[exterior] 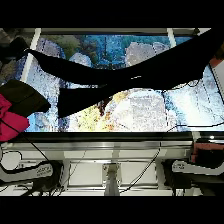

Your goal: Fold the clothes and pants, and hang the long-sleeved shirts on hangers.

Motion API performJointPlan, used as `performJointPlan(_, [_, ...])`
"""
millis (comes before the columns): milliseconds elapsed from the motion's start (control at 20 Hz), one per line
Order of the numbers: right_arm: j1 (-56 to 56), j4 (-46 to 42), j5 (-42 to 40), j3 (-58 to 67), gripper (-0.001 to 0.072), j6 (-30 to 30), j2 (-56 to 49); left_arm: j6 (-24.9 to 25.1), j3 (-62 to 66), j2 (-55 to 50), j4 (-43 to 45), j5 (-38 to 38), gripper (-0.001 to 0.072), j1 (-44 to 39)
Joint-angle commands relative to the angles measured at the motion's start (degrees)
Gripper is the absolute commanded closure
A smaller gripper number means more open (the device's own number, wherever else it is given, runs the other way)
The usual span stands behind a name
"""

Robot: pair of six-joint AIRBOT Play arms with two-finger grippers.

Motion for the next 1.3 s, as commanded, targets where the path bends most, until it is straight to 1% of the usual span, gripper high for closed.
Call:
performJointPlan(0, [1.6,2.0,-6.3,0.0,0.0695,0.0,-0.1,0.2,0.1,-0.2,-1.8,2.4,0.0701,0.1])
performJointPlan(50, [1.6,0.2,-6.1,0.0,0.0695,0.0,-0.1,0.5,0.1,-0.2,-1.8,2.1,0.0701,0.1])
performJointPlan(150, [1.4,-3.7,-4.4,0.0,0.0695,0.0,0.0,3.4,0.1,-0.2,-1.0,-0.2,0.0701,0.1])
performJointPlan(250, [1.1,-8.3,-1.2,0.0,0.0695,0.0,0.0,3.6,0.1,-0.1,2.9,-4.6,0.0702,0.1])
performJointPlan(300, [0.5,-10.2,1.4,0.0,0.0695,0.0,0.0,4.1,0.1,0.0,5.8,-7.8,0.0702,0.1])
performJointPlan(350, [-0.2,-10.7,5.1,0.0,0.0695,0.0,0.0,6.1,0.0,0.3,7.6,-11.6,0.0702,-0.1])
performJointPlan(400, [-1.2,-10.7,10.0,0.0,0.0697,-0.1,0.0,8.5,-0.1,0.7,7.8,-15.6,0.0702,-0.2])
performJointPlan(450, [-2.6,-10.7,15.5,0.0,0.0697,-0.8,0.1,9.4,-0.1,1.6,7.6,-18.3,0.0702,-0.3])
performJointPlan(550, [-5.8,-10.5,24.8,0.0,0.0698,-6.3,1.4,9.1,-0.7,5.8,4.4,-19.1,0.0702,-0.4])
performJointPlan(600, [-7.9,-10.5,28.9,0.0,0.0698,-8.4,2.6,8.1,-0.9,9.0,3.8,-20.0,0.0702,-0.4])
performJointPlan(650, [-10.0,-10.9,32.9,0.0,0.0697,-10.2,3.7,6.5,-0.9,12.3,4.3,-22.6,0.0702,-0.5])
performJointPlan(700, [-12.1,-12.6,38.0,0.0,0.0696,-11.3,4.6,3.7,-1.3,14.9,5.9,-25.4,0.0703,-0.5])
performJointPlan(750, [-13.5,-15.5,43.1,0.0,0.0695,-11.3,4.8,1.4,-2.6,17.0,9.1,-28.9,0.0703,-0.5])
performJointPlan(800, [-14.4,-20.3,48.5,-0.1,0.0695,-11.3,4.5,0.7,-4.9,18.4,11.1,-31.8,0.0702,-0.5])
performJointPlan(900, [-14.2,-32.9,56.3,-0.8,0.0695,-11.0,3.7,0.7,-13.3,19.2,11.5,-35.7,0.0702,-0.7])
performJointPlan(1000, [-14.3,-42.9,59.5,-1.8,0.0695,-11.0,2.8,2.4,-24.1,18.3,11.8,-37.2,0.0702,-1.6])
performJointPlan(1100, [-14.3,-49.4,59.0,-2.1,0.0695,-11.0,1.7,3.8,-34.2,17.7,11.5,-35.1,0.0702,-2.1])
performJointPlan(1150, [-14.3,-50.8,57.9,-2.1,0.0694,-10.4,1.1,4.7,-38.3,17.8,11.6,-32.1,0.0702,-2.5])
performJointPlan(1250, [-14.3,-51.4,56.6,-2.1,0.0694,-9.2,-0.2,5.2,-42.1,17.8,11.5,-28.7,0.0703,-4.0])
